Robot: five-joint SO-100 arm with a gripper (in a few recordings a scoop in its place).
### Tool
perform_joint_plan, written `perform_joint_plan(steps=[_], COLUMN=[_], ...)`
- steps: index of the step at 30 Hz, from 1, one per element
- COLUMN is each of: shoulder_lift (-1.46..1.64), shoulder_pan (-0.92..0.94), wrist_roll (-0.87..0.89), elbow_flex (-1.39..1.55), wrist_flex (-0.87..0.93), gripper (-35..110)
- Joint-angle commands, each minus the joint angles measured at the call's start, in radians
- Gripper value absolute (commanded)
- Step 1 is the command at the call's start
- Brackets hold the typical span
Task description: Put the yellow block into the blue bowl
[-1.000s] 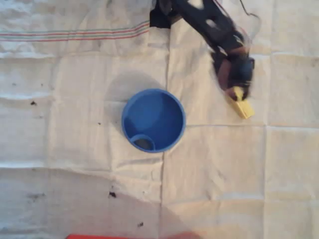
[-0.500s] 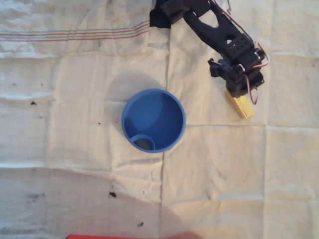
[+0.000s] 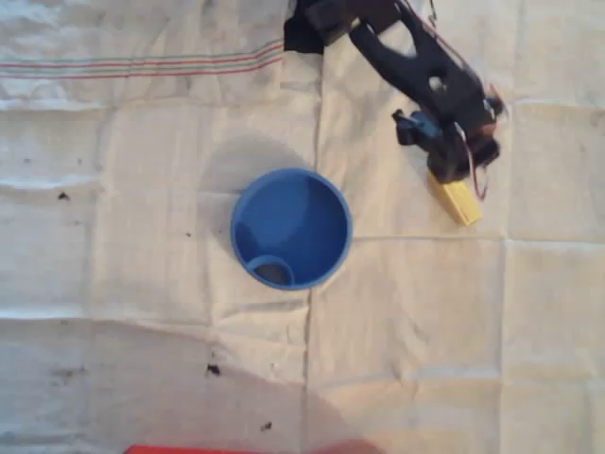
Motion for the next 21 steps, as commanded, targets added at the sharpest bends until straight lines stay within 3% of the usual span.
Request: perform_joint_plan(steps=[1,21], shoulder_lift=[0.021,-0.051], shoulder_pan=[0.037,0.072], wrist_roll=[-0.011,-0.008], elbow_flex=[-0.083,-0.071], wrist_flex=[-0.009,-0.075], gripper=[32,32])
